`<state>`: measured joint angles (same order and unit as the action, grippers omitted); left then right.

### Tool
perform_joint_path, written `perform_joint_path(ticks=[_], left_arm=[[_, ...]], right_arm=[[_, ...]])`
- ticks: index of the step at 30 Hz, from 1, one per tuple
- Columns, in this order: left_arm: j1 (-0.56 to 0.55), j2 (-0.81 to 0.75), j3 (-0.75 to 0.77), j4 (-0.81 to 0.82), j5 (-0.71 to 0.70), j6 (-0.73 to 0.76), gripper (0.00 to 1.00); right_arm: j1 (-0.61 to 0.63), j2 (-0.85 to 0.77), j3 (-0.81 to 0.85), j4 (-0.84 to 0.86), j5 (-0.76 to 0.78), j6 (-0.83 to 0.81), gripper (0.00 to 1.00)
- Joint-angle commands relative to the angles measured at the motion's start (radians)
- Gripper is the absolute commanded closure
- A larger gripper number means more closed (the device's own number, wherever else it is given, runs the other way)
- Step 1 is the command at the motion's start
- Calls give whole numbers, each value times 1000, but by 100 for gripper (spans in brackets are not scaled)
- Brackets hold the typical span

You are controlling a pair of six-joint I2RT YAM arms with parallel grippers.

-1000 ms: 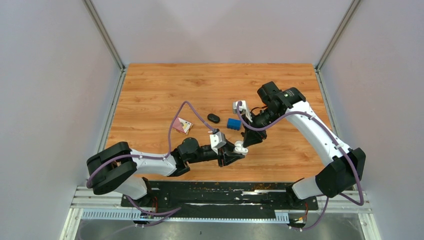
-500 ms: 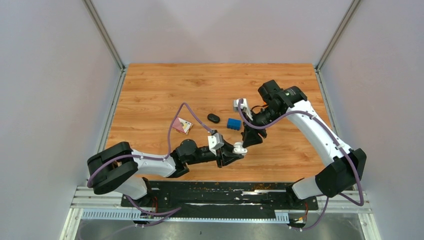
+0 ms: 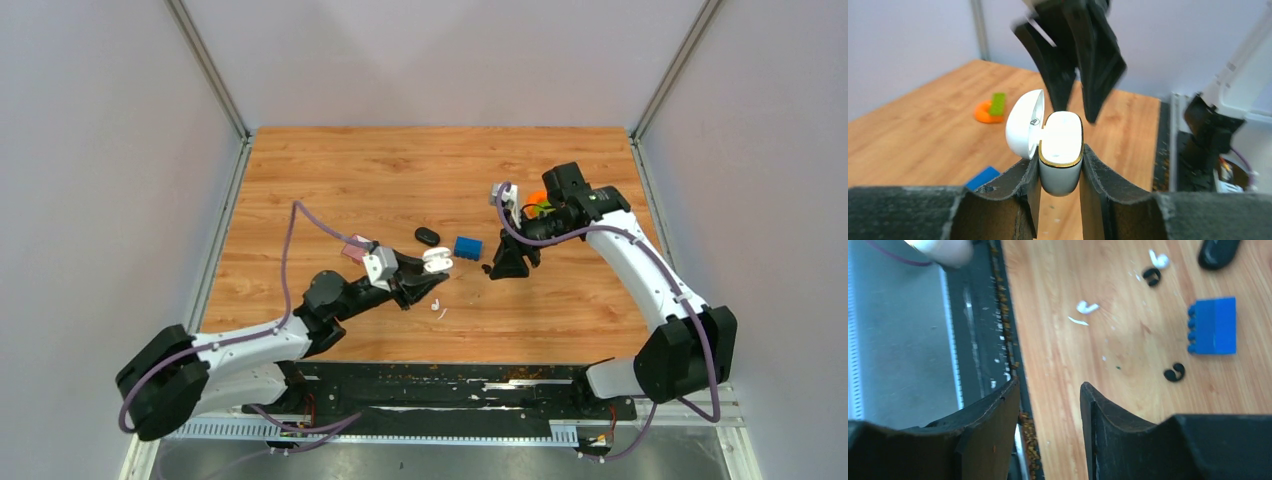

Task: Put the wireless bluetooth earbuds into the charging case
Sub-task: Pick up the earbud from the center of the board.

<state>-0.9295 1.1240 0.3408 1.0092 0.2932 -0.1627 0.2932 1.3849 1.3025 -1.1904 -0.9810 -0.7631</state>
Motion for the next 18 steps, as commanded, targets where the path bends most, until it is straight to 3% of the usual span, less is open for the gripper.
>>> perform_joint_path(ticks=[1, 8, 15, 18], left_arm=[[119, -123, 9, -141, 12, 64, 100], [223, -111, 22, -137, 107, 37, 100], [309, 161, 18, 219, 283, -222, 100], [375, 208, 15, 358, 306, -336, 100]], right_arm=[[2, -18, -109, 402, 180, 190, 53], [4, 72, -121, 534, 232, 246, 61], [44, 107, -139, 545, 317, 190, 64], [76, 125, -158, 554, 318, 166, 66]])
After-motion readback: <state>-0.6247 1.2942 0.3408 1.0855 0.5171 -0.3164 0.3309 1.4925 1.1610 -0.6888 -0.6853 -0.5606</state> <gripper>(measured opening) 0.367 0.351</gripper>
